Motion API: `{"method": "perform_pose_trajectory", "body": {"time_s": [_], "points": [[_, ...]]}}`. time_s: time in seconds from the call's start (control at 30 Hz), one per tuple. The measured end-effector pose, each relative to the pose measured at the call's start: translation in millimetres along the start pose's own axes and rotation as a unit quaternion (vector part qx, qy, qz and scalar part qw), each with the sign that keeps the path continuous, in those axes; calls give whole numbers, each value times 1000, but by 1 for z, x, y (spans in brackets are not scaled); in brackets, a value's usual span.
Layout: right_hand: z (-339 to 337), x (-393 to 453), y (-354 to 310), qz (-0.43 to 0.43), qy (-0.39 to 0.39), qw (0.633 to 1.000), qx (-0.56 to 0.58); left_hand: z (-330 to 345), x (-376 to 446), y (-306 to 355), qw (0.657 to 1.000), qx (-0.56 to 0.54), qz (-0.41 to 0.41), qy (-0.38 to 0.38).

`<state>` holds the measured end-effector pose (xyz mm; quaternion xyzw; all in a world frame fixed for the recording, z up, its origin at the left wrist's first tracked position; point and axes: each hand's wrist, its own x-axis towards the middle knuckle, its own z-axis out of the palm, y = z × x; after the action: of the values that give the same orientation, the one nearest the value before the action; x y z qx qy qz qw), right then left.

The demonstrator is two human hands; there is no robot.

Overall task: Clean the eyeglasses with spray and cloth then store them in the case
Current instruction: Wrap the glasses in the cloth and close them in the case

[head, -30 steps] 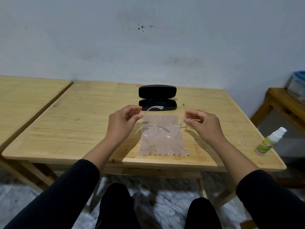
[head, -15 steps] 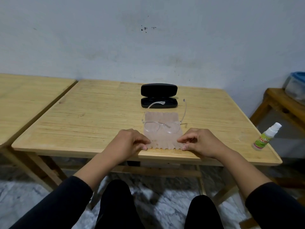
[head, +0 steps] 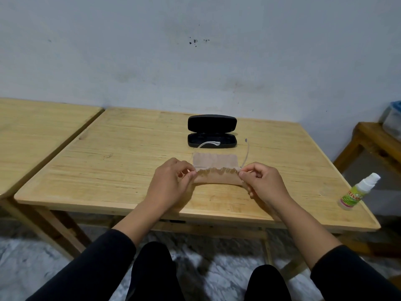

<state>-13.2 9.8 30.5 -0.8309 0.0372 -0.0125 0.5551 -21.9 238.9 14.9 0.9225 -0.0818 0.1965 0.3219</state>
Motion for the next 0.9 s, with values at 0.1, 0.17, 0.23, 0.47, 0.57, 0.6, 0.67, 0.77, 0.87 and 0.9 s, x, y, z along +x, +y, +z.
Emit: {"method": "perform_pose_trajectory", "body": {"time_s": [0.1, 0.17, 0.23, 0.47, 0.57, 0.6, 0.67, 0.77, 0.87, 0.9], "points": [[6, 6, 0, 39, 29, 997, 60, 8, 7, 5, 999, -1, -38, 23], [11, 8, 0, 51, 40, 994, 88, 14, 11, 7, 997, 3, -57, 41], [16, 10, 0, 61, 49, 990, 114, 18, 15, 9, 995, 3, -79, 58], [20, 8, 7, 36, 10, 995, 92, 24, 18, 11, 988, -25, -140, 51], [18, 7, 9, 18, 21, 996, 89, 24, 16, 8, 990, -26, -133, 47], [16, 7, 9, 14, 32, 995, 88, 23, 16, 6, 990, -28, -130, 50], [11, 8, 11, 11, 62, 994, 88, 18, 19, 1, 990, -24, -120, 63], [-1, 19, 17, 23, 116, 990, 82, 9, 30, -10, 990, -19, -116, 73], [-9, 40, 18, 35, 123, 991, 40, 6, 53, -23, 990, -42, -129, 32], [-10, 48, 17, 35, 108, 993, 23, 7, 61, -26, 990, -48, -130, 4]]}}
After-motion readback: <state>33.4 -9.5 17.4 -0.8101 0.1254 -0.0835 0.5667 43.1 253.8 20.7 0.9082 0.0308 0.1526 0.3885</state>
